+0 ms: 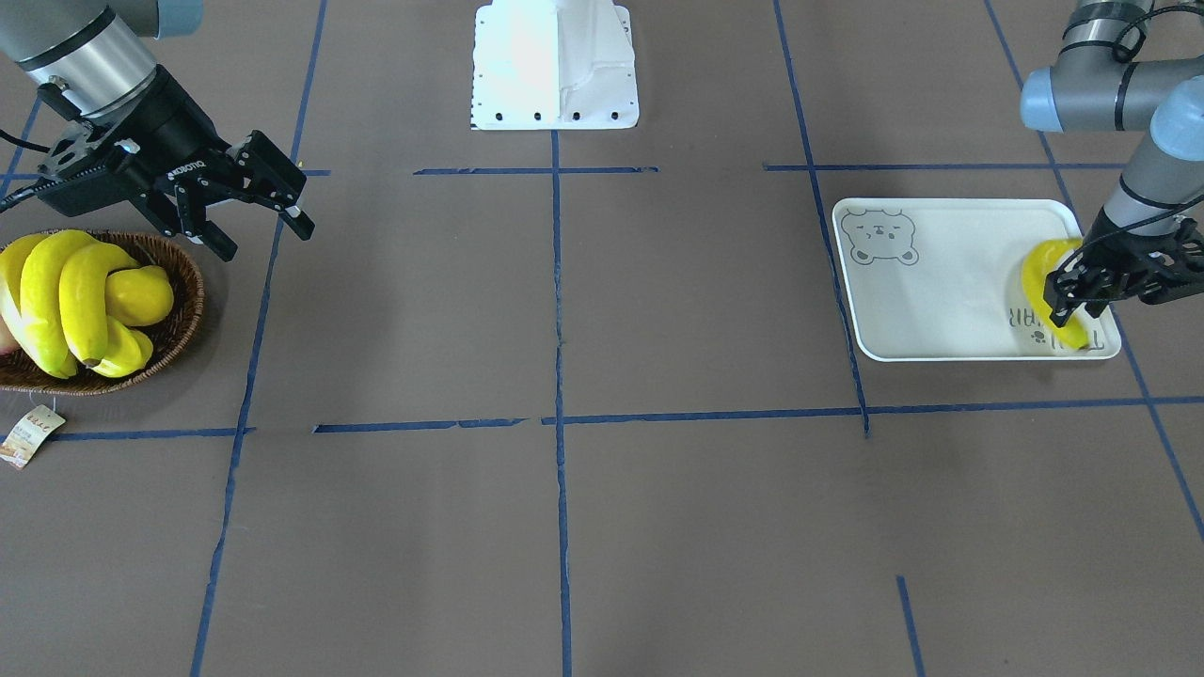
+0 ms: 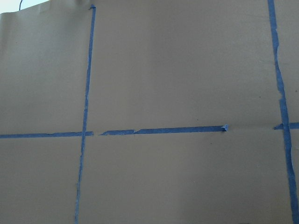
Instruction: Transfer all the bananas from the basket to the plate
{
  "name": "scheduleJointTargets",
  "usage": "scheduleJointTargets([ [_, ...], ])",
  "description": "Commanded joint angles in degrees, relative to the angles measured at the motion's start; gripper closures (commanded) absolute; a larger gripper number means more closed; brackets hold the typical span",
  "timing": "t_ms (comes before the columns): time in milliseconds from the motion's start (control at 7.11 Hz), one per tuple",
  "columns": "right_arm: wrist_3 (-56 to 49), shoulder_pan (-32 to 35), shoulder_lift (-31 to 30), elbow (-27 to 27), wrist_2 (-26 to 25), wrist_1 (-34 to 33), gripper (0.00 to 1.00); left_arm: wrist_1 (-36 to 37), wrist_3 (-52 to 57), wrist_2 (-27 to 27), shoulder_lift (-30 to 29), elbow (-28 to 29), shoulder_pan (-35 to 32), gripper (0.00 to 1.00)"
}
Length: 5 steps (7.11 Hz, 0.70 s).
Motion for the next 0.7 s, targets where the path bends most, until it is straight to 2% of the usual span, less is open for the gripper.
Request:
scheduleJointTargets([
  [0,-2.9,3.0,-3.1,0.2,1.5,-0.1,0.00,-0.2,0.2,-0.1,0.6,-0.6,-0.1,0.01],
  [281,-15.8,8.3,-11.6,0.2,2.6,-0.2,0.00,0.0,0.2,-0.8,0.7,-2.0,-0.3,0.01],
  [422,-21.8,9.5,-15.3,-0.3,2.6,-0.2,0.00,0.5,0.2,-5.1,0.8,-3.8,-0.4,0.01],
  [563,-27.2,10.7,-17.4,-1.2,2.4,-0.3,0.00,0.5,0.3,-9.0,0.6,-5.0,-3.5,0.01],
])
